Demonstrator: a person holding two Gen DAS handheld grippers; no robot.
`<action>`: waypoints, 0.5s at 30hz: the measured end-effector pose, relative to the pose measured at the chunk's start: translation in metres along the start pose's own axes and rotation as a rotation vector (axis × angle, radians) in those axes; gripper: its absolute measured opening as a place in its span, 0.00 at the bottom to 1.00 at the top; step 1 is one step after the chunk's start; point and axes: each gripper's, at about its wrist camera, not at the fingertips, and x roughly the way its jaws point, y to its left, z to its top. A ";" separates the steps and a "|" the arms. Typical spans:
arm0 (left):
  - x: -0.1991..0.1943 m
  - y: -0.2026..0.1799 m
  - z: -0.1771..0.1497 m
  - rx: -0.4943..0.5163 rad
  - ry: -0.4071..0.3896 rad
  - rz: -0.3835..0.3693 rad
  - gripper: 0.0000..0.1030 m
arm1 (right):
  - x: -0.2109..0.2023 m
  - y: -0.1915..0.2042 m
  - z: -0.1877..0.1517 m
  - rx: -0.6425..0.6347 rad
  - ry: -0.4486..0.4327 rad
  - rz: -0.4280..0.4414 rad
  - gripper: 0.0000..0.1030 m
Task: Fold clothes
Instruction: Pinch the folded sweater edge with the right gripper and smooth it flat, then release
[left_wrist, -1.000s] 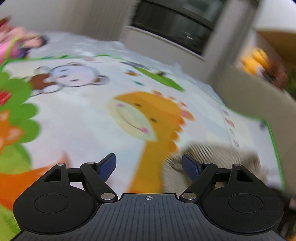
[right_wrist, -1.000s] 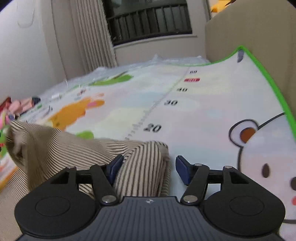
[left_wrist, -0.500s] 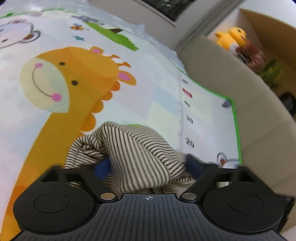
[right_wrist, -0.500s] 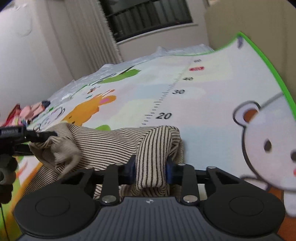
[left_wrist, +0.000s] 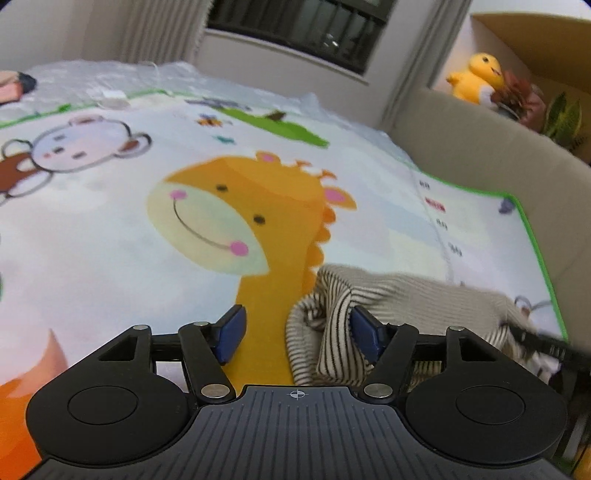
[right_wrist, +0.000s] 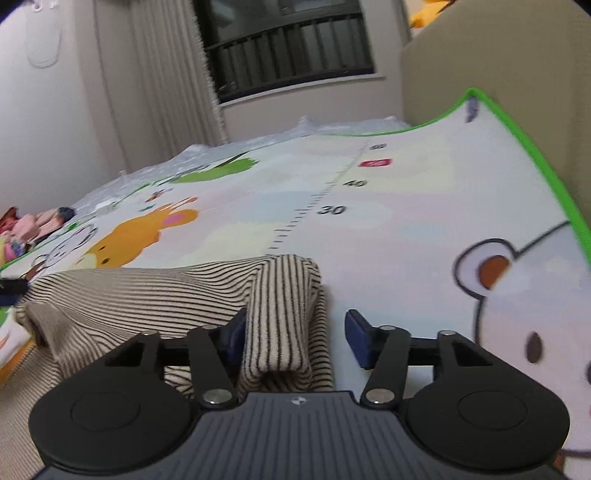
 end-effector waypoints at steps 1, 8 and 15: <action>-0.006 -0.007 0.002 0.002 -0.028 -0.004 0.63 | -0.001 0.001 -0.002 -0.008 -0.010 -0.012 0.56; -0.031 -0.059 -0.012 0.028 -0.231 -0.183 0.78 | -0.004 0.017 -0.009 -0.102 -0.058 -0.083 0.58; 0.013 -0.081 -0.050 0.104 -0.148 -0.163 0.78 | -0.002 -0.001 -0.009 -0.010 -0.052 -0.040 0.66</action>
